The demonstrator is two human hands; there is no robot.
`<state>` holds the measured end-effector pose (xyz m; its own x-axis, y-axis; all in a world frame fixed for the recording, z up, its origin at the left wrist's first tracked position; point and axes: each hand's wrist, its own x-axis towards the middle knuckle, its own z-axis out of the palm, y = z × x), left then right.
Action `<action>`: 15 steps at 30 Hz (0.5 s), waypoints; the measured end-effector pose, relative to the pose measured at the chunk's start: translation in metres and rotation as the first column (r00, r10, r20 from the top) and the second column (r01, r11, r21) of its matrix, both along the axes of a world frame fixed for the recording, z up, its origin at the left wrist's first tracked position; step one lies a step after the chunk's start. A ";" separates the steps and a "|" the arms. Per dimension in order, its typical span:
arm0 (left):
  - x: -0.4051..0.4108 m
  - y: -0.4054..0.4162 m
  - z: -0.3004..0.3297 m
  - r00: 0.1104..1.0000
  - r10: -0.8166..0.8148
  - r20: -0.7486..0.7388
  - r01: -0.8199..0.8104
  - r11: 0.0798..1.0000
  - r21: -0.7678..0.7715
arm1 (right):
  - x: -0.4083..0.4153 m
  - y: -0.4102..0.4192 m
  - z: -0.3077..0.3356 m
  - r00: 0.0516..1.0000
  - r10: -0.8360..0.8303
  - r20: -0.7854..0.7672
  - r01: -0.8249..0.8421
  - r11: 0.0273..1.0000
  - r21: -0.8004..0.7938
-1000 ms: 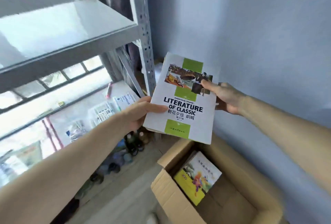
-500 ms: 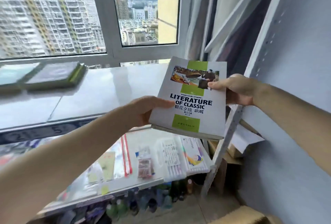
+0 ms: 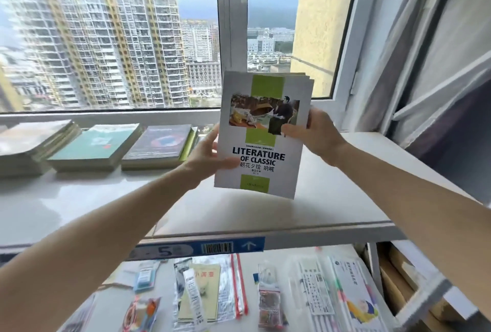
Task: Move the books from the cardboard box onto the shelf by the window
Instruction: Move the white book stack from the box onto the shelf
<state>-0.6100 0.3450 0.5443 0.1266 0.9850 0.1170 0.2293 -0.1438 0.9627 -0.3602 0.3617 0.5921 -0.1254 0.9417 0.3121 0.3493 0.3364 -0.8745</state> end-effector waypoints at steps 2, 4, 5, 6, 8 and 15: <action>-0.009 0.015 -0.007 1.000 0.030 -0.005 -0.029 0.997 0.068 | -0.013 0.021 -0.003 0.997 0.004 0.071 -0.009 0.997 0.075; -0.018 0.028 -0.016 0.998 0.068 0.010 -0.069 0.993 0.100 | -0.026 0.041 -0.007 0.993 0.018 0.118 -0.034 0.991 0.132; -0.021 0.032 -0.019 0.996 0.087 0.014 -0.088 0.990 0.110 | -0.030 0.048 -0.009 0.991 0.023 0.133 -0.043 0.987 0.152; -0.024 0.037 -0.023 0.994 0.104 0.013 -0.105 0.987 0.119 | -0.035 0.055 -0.010 0.988 0.027 0.151 -0.053 0.984 0.172; -0.032 0.045 -0.029 0.992 0.130 0.008 -0.130 0.983 0.127 | -0.043 0.068 -0.012 0.982 0.044 0.185 -0.082 0.977 0.199; -0.047 0.063 -0.034 0.989 0.144 -0.034 -0.135 0.972 0.192 | -0.050 0.095 -0.028 0.983 0.095 0.155 -0.128 0.968 0.215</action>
<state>-0.6566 0.4079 0.5104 -0.0005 0.9542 0.2992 0.3042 -0.2849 0.9090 -0.4107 0.4568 0.5638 -0.2841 0.8277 0.4839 0.4137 0.5611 -0.7170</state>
